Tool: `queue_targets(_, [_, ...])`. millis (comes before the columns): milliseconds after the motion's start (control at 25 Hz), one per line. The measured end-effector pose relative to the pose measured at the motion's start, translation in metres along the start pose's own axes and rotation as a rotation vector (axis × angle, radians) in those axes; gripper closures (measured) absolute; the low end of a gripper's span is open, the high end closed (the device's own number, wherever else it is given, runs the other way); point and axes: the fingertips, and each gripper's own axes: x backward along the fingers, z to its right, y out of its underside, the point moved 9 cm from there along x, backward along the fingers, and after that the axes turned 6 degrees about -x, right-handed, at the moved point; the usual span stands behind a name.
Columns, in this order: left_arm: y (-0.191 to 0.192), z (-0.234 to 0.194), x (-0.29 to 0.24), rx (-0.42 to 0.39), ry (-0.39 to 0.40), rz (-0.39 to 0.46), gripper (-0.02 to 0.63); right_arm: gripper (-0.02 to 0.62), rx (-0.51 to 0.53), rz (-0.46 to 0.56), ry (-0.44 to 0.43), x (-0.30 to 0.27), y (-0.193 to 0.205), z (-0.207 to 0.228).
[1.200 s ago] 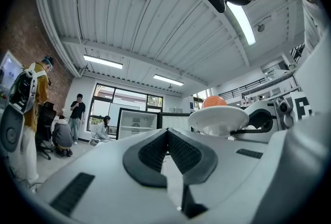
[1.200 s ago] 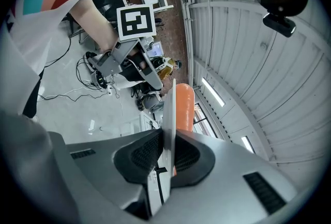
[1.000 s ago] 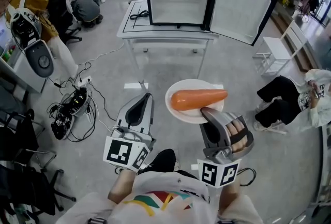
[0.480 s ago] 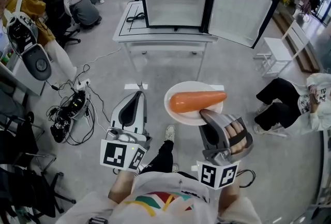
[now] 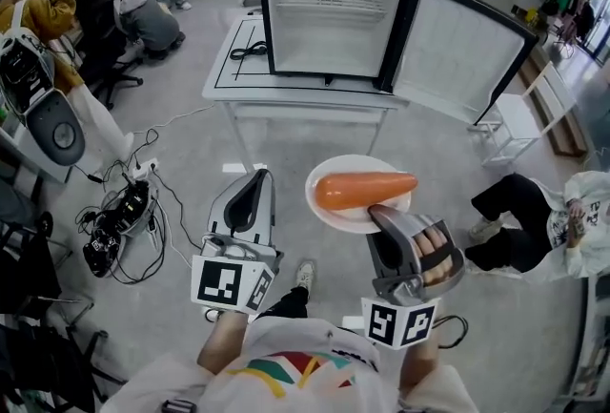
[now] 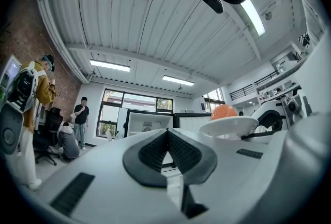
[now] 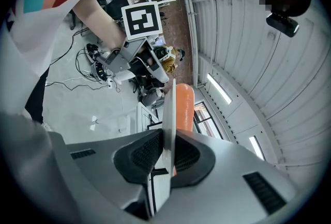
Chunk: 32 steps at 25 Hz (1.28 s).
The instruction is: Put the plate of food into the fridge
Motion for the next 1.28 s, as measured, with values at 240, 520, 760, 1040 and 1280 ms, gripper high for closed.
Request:
queue_targets(240, [0.005, -0.047, -0.063, -0.007, -0.023, 0.002, 0.601, 0.558, 0.017, -0.008, -0.008, -0.070, 0.008, 0.025])
queue_targets(520, [0.019, -0.082, -0.123, -0.021, 0.020, 0.006, 0.601, 0.558, 0.025, -0.050, -0.013, -0.142, 0.025, 0.037])
queue_targets(760, [0.041, -0.098, -0.167, 0.018, 0.018, -0.017, 0.601, 0.558, 0.022, -0.060, -0.027, -0.182, 0.042, 0.047])
queue_targets(1040, [0.054, -0.102, -0.222, 0.023, 0.027, -0.018, 0.601, 0.558, 0.032, -0.031, -0.023, -0.228, 0.068, 0.064])
queue_targets(1280, [0.059, -0.111, -0.291, -0.007, 0.015, -0.002, 0.601, 0.558, 0.048, -0.005, -0.009, -0.283, 0.108, 0.093])
